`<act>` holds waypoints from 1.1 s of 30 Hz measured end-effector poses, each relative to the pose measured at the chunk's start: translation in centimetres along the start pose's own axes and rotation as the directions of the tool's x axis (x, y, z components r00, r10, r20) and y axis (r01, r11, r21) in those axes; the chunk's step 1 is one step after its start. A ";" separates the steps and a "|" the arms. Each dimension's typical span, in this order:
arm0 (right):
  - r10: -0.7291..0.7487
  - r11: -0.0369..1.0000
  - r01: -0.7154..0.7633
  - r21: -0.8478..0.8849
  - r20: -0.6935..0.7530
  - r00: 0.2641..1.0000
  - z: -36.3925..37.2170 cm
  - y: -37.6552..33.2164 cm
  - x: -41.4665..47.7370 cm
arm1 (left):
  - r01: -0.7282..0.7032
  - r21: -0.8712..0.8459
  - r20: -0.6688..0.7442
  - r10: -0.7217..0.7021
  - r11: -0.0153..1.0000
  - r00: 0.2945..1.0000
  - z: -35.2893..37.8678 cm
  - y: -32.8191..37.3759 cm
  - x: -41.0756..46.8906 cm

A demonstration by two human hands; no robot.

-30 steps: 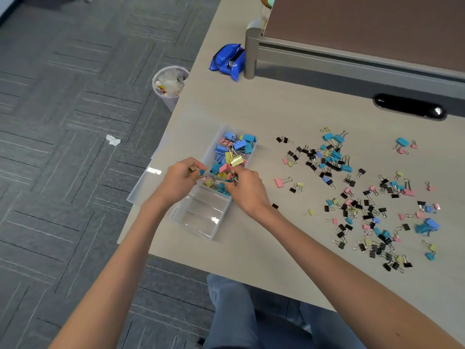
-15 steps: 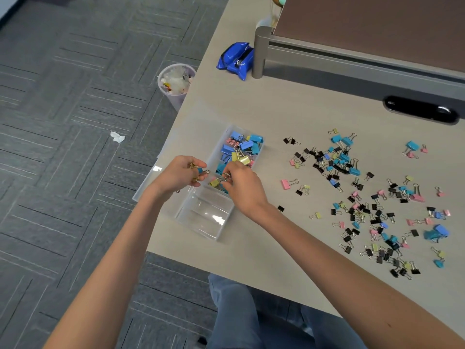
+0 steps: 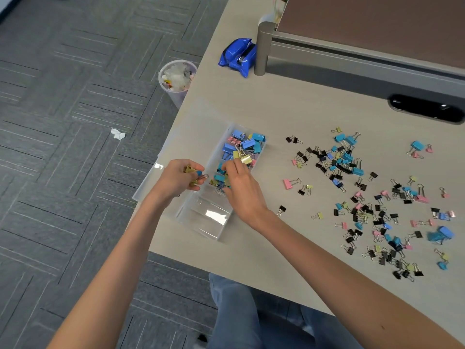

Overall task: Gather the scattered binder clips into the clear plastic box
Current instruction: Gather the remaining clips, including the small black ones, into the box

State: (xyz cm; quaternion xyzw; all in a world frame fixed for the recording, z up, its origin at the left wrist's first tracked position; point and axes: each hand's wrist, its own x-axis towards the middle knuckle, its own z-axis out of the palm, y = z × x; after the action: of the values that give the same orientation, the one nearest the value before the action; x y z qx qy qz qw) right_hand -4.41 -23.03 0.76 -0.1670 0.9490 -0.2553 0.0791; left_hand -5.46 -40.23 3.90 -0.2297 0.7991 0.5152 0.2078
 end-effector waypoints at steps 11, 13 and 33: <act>-0.127 0.983 0.132 0.126 -0.054 0.990 -0.1 1.5 -1.5 | -0.067 -0.082 0.023 0.069 0.994 0.997 0.4 0.2 -0.2; -0.131 0.979 0.150 0.137 -0.140 0.981 -0.7 2.0 -2.1 | -0.102 -0.049 0.003 0.102 0.994 0.995 0.8 0.1 -0.1; 0.141 0.990 -0.141 0.026 0.011 0.990 0.2 8.1 -4.8 | -0.598 0.334 -0.009 0.637 0.729 0.771 6.1 -2.4 -0.2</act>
State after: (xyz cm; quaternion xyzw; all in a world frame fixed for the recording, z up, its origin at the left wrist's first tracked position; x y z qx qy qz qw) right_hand -2.12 -14.74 -3.23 -0.0995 0.9546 -0.2610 0.1036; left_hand -3.32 -35.49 -0.06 0.0539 0.9120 0.4065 0.0085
